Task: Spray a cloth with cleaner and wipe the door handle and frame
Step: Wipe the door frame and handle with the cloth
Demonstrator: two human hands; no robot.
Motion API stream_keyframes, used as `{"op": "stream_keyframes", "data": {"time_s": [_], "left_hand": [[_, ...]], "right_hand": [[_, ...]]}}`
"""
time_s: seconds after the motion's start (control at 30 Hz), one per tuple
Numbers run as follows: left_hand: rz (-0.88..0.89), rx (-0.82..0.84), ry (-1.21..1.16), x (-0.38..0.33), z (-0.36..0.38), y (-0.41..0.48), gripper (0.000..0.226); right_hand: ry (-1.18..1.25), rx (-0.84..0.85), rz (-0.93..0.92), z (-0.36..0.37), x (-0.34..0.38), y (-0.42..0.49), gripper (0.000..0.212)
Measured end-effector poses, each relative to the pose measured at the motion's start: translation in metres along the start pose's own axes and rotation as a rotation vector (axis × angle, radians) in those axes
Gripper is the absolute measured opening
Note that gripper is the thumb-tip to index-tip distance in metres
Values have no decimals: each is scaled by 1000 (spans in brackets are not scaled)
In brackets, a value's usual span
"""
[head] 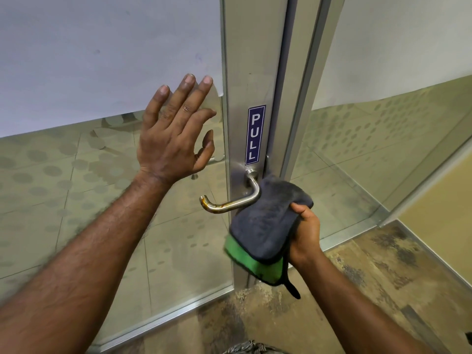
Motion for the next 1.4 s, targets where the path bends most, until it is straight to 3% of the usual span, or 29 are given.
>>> {"op": "stream_keyframes", "data": {"time_s": [0.07, 0.13, 0.27, 0.37, 0.57, 0.77, 0.9, 1.03, 1.13, 1.23, 1.4], "left_hand": [[2, 2, -1, -1, 1, 0, 28], [4, 5, -9, -1, 2, 0, 28], [-4, 1, -6, 1, 2, -1, 28], [0, 10, -15, 0, 2, -1, 28], [1, -6, -18, -1, 0, 0, 27], [-3, 4, -31, -1, -1, 0, 28], [-1, 12, -50, 0, 0, 0, 29], [-5, 9, -53, 0, -1, 0, 28], [-6, 7, -57, 0, -1, 1, 27], [-9, -4, -61, 0, -2, 1, 27], [-15, -5, -94, 0, -4, 2, 27]], "right_hand": [[-46, 32, -28, 18, 0, 6, 38], [-260, 56, -109, 31, -10, 10, 26], [-834, 331, -519, 32, -24, 1, 72], [-1132, 387, -716, 11, -20, 4, 75], [-1312, 341, -713, 18, 0, 9, 71], [-1642, 431, -976, 47, -37, 3, 78], [-1720, 505, -1044, 24, -27, 5, 86], [-1727, 353, -974, 17, -4, 17, 82], [-1636, 328, -872, 32, -6, 18, 75], [-1578, 291, -897, 39, -19, 12, 73], [-1731, 397, -990, 41, -33, 1, 76]]}}
Point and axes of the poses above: each hand's wrist, its own y-axis towards the middle knuckle, its own z-axis out of the palm, x = y × z, the point moved 2 cm from there along y, towards the middle knuckle, and after that the axes turned 1 degree about -y, right-handed, at the moved point
